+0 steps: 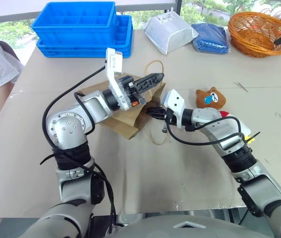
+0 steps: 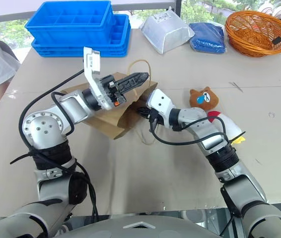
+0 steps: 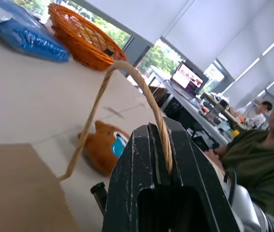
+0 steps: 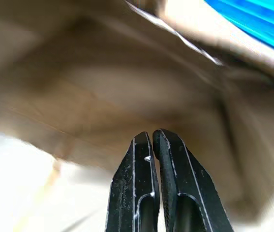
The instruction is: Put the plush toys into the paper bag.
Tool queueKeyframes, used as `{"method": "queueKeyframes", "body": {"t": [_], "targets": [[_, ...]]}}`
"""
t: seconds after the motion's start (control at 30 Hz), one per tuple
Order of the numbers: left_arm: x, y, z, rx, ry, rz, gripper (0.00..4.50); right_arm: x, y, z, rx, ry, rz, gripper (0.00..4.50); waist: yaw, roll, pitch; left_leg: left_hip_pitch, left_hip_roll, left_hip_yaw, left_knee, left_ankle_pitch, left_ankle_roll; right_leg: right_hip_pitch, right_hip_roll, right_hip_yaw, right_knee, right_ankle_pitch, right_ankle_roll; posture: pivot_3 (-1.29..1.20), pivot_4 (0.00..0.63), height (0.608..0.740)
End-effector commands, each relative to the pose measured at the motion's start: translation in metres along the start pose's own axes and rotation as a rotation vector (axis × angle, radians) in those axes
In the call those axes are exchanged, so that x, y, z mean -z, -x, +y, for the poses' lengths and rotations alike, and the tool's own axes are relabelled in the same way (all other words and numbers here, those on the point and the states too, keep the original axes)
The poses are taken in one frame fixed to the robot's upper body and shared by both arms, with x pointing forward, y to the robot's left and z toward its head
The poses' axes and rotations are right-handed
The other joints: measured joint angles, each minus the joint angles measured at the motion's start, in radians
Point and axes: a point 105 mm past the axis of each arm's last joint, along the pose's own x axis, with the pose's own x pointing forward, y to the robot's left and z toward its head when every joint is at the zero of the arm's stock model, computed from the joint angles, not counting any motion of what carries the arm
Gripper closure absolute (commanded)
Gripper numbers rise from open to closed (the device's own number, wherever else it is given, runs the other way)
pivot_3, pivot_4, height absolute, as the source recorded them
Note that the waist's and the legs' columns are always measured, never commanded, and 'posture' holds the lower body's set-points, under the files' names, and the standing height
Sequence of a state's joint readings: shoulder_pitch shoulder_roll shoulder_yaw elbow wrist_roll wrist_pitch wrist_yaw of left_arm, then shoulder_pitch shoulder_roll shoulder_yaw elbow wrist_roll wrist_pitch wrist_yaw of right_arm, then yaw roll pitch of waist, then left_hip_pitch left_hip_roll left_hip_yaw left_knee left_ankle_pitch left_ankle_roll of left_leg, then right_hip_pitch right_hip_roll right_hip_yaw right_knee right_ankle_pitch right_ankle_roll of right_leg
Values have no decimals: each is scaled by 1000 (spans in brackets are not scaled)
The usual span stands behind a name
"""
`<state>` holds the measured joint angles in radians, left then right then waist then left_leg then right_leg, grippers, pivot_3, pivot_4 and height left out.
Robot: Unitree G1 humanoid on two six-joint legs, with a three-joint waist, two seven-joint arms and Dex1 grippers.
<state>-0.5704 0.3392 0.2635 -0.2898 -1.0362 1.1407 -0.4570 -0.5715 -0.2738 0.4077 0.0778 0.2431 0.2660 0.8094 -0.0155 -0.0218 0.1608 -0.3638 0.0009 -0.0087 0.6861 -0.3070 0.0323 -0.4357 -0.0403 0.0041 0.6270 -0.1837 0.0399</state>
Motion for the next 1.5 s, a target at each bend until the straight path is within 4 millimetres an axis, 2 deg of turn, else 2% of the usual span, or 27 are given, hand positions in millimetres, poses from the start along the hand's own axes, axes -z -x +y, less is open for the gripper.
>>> {"method": "queueKeyframes", "body": {"t": [0.03,0.17,0.33,0.53,0.83,0.93,1.1,1.27,1.4,1.43,1.5], "targets": [[0,7,-6,31,-85,7,4467,-8,0,-7,9,24,-32,4500,0,0,0,0,0,0,0,0,0,0,0,0,0,0,0,0,150,740],[10,15,2,10,-124,36,4467,2,-6,-12,25,31,9,4500,0,0,0,0,0,1,0,0,0,0,0,0,0,0,0,0,150,740],[19,29,9,-2,-153,65,4467,-1,8,-13,9,-10,10,4500,1,0,0,-1,0,0,-1,0,0,-1,0,0,0,0,0,0,150,740],[26,39,12,-10,-164,86,4467,-23,30,-14,-1,-98,-1,4500,3,1,0,-1,0,0,-1,0,0,-1,-1,0,0,0,0,0,150,740],[21,41,6,-1,-139,25,4467,-30,34,-8,-64,-58,163,4500,2,1,0,-1,0,0,-1,0,1,-1,-1,-1,0,0,0,0,150,740],[18,41,4,10,-131,7,4467,-19,20,-4,-70,-50,160,4500,0,1,0,-1,0,0,-1,-1,1,-1,-1,-1,-1,0,0,0,150,740],[17,42,2,13,-122,-5,4467,-9,-18,6,-77,-51,79,4500,-2,1,1,-1,0,0,-1,0,0,-1,0,-1,0,0,0,0,150,740],[16,43,2,5,-115,-16,4467,8,-43,11,-78,-37,45,4500,0,1,1,-1,0,1,-1,0,0,-1,-1,-1,-1,0,0,0,150,740],[15,39,3,-15,-122,-37,4467,21,-64,26,-129,-20,5,4500,-1,1,1,-1,0,1,-1,0,0,-2,-1,-1,-1,0,0,0,150,740],[14,38,2,-18,-129,-45,4467,25,-67,31,-154,-5,13,4500,-2,1,1,-1,0,1,-1,0,0,-2,-1,-1,-1,0,0,0,150,740],[0,37,3,-37,-138,-109,4467,42,-71,26,-100,-41,70,4500,-3,1,1,-1,0,0,-1,0,0,-2,-1,-1,-1,0,0,0,150,740]]}}
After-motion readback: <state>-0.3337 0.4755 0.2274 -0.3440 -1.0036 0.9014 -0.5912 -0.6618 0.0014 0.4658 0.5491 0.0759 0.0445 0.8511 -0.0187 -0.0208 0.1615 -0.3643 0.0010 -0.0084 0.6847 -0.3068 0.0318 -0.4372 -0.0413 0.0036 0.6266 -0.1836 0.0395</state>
